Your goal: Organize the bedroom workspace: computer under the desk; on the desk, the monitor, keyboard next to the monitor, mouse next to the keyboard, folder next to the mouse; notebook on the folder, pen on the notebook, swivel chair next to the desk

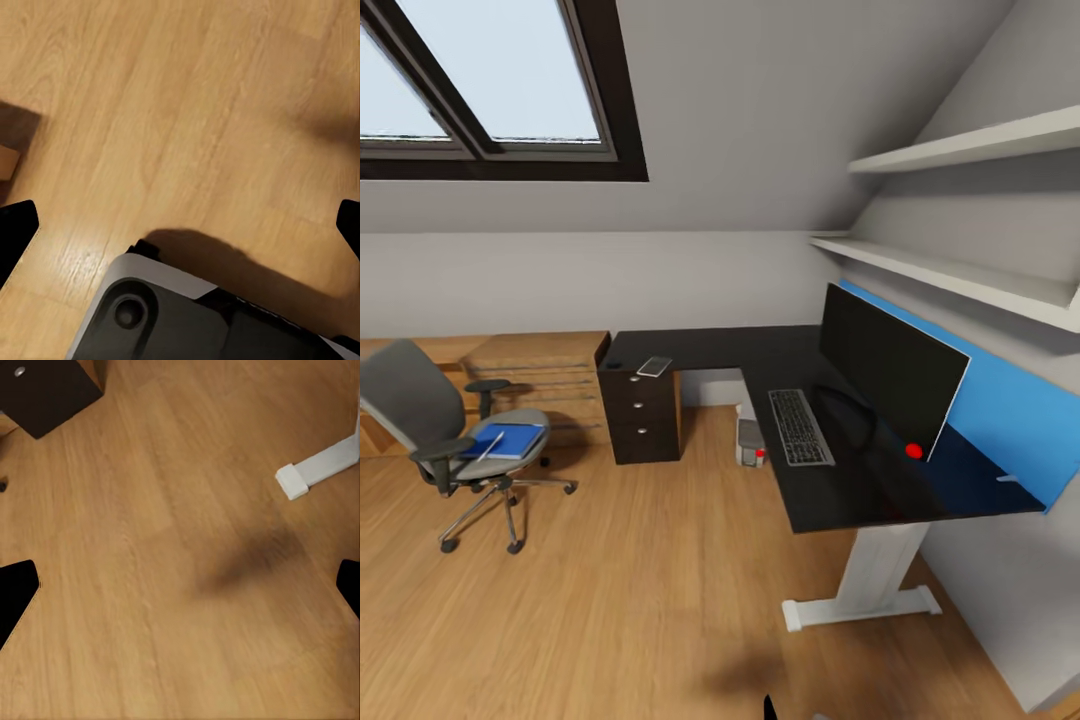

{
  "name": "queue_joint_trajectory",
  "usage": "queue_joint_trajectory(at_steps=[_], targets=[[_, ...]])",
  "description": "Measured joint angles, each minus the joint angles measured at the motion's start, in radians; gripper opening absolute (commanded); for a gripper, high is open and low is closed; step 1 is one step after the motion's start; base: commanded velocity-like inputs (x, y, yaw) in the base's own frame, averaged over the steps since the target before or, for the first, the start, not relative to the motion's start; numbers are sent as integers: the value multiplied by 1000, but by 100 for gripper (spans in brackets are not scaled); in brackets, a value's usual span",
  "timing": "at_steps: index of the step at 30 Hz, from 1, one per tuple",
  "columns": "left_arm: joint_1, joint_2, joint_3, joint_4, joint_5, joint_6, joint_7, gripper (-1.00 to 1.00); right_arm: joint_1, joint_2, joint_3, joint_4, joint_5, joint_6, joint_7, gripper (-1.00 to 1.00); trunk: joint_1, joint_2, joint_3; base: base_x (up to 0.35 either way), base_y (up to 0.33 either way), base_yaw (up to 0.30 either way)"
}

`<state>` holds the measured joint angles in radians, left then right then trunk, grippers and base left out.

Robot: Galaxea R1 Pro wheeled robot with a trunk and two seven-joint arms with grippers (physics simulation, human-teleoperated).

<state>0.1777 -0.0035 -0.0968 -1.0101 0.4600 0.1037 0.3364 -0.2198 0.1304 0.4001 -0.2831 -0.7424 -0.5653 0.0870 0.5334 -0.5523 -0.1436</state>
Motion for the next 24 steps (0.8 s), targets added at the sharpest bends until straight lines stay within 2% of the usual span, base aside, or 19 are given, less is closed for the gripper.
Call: queue_joint_trajectory(at_steps=[7,10,16,17,22,24], targets=[[0,-1,0,8,0,0,1,100,0,1,-2,3,-1,0,-5,100,0,0,0,257,238,226],[0,-1,-1,9,0,0,1,100,0,1,-3,4,-1,-23,-5,100,0,0,0,303,143,257],[0,-2,-1,22,-9,0,1,100,0,1,-1,4,0,-45,-4,100,0,0,0,324,20,48],[0,-4,-1,36,-47,0,1,100,0,1,0,4,0,-48,-4,100,0,0,0,327,0,1],[0,-5,-1,37,-51,-1,1,100,0,1,0,5,0,-47,-4,100,0,0,0,328,0,0],[0,-6,-1,37,-51,-2,1,100,0,1,0,5,0,-47,-4,100,-8,14,6,328,0,0]])
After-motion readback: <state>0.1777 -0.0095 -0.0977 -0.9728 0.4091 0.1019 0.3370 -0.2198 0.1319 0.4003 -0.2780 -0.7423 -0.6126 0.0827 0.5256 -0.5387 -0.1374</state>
